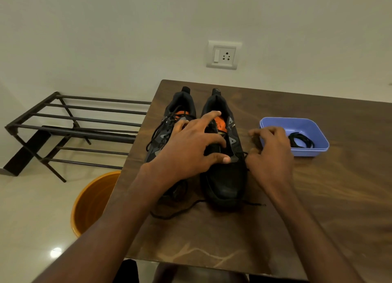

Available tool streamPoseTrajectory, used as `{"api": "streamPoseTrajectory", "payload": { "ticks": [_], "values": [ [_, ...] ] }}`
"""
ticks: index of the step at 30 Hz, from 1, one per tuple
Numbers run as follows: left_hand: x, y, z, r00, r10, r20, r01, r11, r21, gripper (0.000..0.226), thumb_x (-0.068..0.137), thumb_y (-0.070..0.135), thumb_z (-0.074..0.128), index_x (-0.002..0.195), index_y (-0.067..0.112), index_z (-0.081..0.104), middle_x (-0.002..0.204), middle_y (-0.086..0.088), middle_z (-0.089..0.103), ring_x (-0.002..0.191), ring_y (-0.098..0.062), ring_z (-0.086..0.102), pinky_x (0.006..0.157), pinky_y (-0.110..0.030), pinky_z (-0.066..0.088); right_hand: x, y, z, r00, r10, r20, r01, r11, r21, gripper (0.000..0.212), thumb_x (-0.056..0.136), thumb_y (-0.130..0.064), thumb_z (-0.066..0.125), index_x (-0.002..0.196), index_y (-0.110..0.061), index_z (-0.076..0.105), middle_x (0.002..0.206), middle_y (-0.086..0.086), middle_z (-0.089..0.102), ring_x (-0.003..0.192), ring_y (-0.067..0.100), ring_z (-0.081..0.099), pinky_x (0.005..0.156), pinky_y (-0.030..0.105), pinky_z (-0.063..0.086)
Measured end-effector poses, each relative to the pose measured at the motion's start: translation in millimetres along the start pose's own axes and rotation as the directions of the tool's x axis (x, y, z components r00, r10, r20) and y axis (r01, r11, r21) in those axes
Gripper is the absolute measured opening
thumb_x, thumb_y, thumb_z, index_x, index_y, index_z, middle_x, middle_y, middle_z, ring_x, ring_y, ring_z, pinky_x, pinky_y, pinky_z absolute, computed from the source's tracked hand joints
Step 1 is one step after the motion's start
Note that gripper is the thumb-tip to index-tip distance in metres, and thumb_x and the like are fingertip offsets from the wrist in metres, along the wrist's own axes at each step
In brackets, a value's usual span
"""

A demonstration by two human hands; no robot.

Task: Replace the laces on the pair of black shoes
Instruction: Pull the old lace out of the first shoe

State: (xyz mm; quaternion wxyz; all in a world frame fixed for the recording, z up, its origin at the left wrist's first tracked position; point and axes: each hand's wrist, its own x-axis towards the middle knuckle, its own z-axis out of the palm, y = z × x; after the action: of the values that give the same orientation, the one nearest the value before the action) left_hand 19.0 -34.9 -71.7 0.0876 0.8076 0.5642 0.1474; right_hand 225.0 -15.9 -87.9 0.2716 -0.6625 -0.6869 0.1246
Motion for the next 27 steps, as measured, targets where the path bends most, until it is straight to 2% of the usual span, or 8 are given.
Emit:
{"api": "streamPoseTrajectory", "payload": {
  "ticks": [4,9,18,20,22,24,26,27],
  "values": [
    [0,14,10,0.999,-0.050,-0.008,0.051,0.998,0.035,0.084,0.078,0.083,0.060,0.143,0.032,0.050,0.172,0.001,0.006,0.158,-0.022,0.011,0.127,-0.057,0.012,1,-2,-4,0.988,-0.146,0.040,0.130,0.955,0.268,0.035,0.090,-0.004,0.066,0.119,-0.023,0.068,0.120,-0.006,0.062,0.106,0.007,0.059,0.088,0.025,0.052],
    [2,18,15,0.993,-0.122,0.004,0.122,0.992,0.008,0.123,0.068,0.083,0.071,0.162,0.023,0.019,0.171,0.008,-0.004,0.154,-0.027,0.022,0.124,-0.045,0.025,3,5,-6,0.954,-0.074,0.290,0.019,0.982,0.188,0.017,0.092,-0.041,0.073,0.095,-0.026,0.066,0.087,-0.009,0.066,0.083,0.006,0.061,0.068,0.028,0.050],
    [8,15,16,0.987,-0.142,0.080,0.149,0.985,-0.087,0.132,0.064,0.073,0.082,0.165,0.028,0.009,0.168,0.018,-0.010,0.154,-0.029,0.024,0.122,-0.046,0.030,-1,-3,-21,0.964,-0.002,0.266,-0.080,0.951,0.297,0.016,0.094,-0.026,0.074,0.079,-0.021,0.073,0.087,-0.008,0.071,0.084,0.006,0.067,0.077,0.031,0.055],
    [9,13,15,0.984,-0.147,0.105,0.157,0.983,-0.098,0.133,0.064,0.072,0.083,0.165,0.028,0.007,0.168,0.019,-0.011,0.154,-0.029,0.022,0.122,-0.047,0.029,-3,-2,-25,0.976,0.053,0.210,-0.175,0.764,0.621,0.013,0.097,-0.020,0.069,0.088,-0.013,0.075,0.099,-0.006,0.076,0.096,0.005,0.070,0.087,0.031,0.055],
    [9,13,14,0.981,-0.153,0.121,0.166,0.980,-0.113,0.135,0.063,0.072,0.083,0.165,0.029,0.005,0.168,0.020,-0.011,0.155,-0.030,0.020,0.123,-0.048,0.029,0,-5,-38,0.960,0.058,0.274,-0.280,0.213,0.936,0.019,0.103,-0.023,0.057,0.092,-0.013,0.069,0.105,-0.004,0.078,0.109,0.011,0.072,0.092,0.032,0.052],
    [10,13,14,0.980,-0.151,0.128,0.166,0.979,-0.115,0.135,0.063,0.072,0.083,0.165,0.030,0.005,0.168,0.021,-0.012,0.155,-0.029,0.021,0.123,-0.048,0.029,6,-4,-57,0.964,-0.011,0.267,-0.250,-0.389,0.887,0.026,0.106,-0.031,0.049,0.090,-0.019,0.066,0.104,-0.004,0.077,0.108,0.016,0.073,0.095,0.036,0.053],
    [10,13,14,0.981,-0.145,0.132,0.161,0.981,-0.113,0.134,0.064,0.072,0.083,0.165,0.029,0.006,0.168,0.021,-0.012,0.154,-0.030,0.021,0.123,-0.048,0.030,8,-3,-67,0.984,-0.006,0.178,-0.163,-0.442,0.882,0.026,0.107,-0.031,0.049,0.093,-0.019,0.068,0.098,-0.004,0.076,0.091,0.013,0.073,0.086,0.033,0.057],
    [11,13,14,0.981,-0.142,0.130,0.157,0.981,-0.115,0.133,0.064,0.071,0.083,0.165,0.029,0.007,0.167,0.022,-0.012,0.154,-0.030,0.022,0.123,-0.048,0.030,7,-5,-68,0.991,0.029,0.131,-0.122,-0.220,0.968,0.023,0.107,-0.029,0.052,0.098,-0.018,0.070,0.095,-0.002,0.075,0.083,0.011,0.070,0.080,0.030,0.057]
  ]
}}
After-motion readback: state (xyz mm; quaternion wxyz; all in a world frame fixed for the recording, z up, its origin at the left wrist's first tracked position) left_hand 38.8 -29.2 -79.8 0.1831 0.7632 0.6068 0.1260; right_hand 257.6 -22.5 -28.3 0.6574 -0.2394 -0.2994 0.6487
